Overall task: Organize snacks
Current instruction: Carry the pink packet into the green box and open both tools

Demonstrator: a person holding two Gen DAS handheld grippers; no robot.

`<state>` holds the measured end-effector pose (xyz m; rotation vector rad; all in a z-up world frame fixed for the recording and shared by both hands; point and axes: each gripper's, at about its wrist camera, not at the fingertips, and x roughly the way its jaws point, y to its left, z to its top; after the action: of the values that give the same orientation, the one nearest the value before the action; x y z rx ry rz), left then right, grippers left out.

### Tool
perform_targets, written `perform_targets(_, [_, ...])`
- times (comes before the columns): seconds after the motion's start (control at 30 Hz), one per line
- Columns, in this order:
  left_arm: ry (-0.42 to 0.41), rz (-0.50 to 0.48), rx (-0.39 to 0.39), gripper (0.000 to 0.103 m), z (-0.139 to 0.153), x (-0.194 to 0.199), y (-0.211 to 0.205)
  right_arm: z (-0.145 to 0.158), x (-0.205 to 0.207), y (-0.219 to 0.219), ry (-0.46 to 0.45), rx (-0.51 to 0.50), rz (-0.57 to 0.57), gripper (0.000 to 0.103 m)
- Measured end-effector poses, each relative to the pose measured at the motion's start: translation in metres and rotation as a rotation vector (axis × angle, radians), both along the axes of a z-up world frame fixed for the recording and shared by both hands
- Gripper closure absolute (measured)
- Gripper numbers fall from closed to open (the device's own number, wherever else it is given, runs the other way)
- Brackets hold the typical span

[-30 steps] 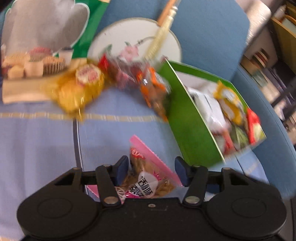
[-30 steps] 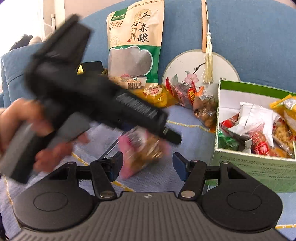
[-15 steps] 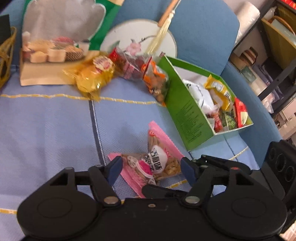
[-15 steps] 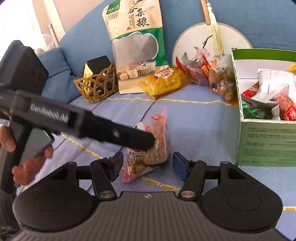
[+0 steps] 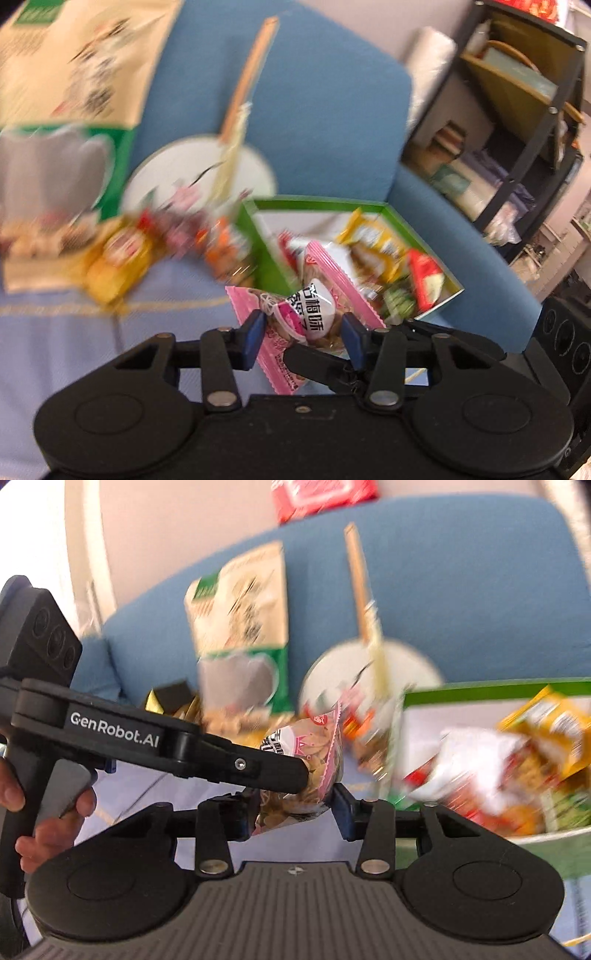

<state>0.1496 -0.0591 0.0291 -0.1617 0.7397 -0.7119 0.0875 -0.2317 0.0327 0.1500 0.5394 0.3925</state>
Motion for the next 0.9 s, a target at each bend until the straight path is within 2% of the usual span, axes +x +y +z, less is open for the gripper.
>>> perform_targets(0.13, [-0.038,-0.043,-0.007,0.039,0.013,0.012,-0.036,0.010,0.002,-0.028,-0.038,0.004,-0.077,0.031])
perform_targets(0.27, [-0.049,-0.102,-0.035,0.039,0.016,0.026,-0.069,0.018,0.004,-0.053,-0.081,-0.050,-0.146,0.031])
perform_targets(0.47, [-0.061,-0.164,-0.031,0.038,0.014,0.039,-0.109,0.019,0.009,-0.082,-0.078,-0.057,-0.234,0.030])
perform_targets(0.53, [-0.065,-0.155,-0.010,0.032,0.009,0.043,-0.117,0.012,0.015,-0.085,-0.057,-0.072,-0.241,0.029])
perform_targets(0.57, [-0.067,-0.145,0.000,0.013,0.006,0.044,-0.120,0.007,0.018,-0.084,-0.039,-0.095,-0.240,0.028])
perform_targets(0.6, [-0.062,-0.137,0.013,0.000,0.003,0.046,-0.121,0.001,0.022,-0.083,-0.008,-0.132,-0.245,0.022])
perform_targets(0.67, [-0.054,-0.083,0.042,0.000,-0.003,0.047,-0.121,-0.010,0.026,-0.080,0.034,-0.201,-0.278,0.004])
perform_targets(0.7, [-0.063,-0.054,0.047,0.000,-0.006,0.046,-0.118,-0.011,0.028,-0.077,0.043,-0.233,-0.290,0.000])
perform_targets(0.9, [-0.056,-0.016,0.063,0.000,-0.009,0.040,-0.092,0.007,0.011,-0.068,-0.102,-0.222,-0.261,0.000])
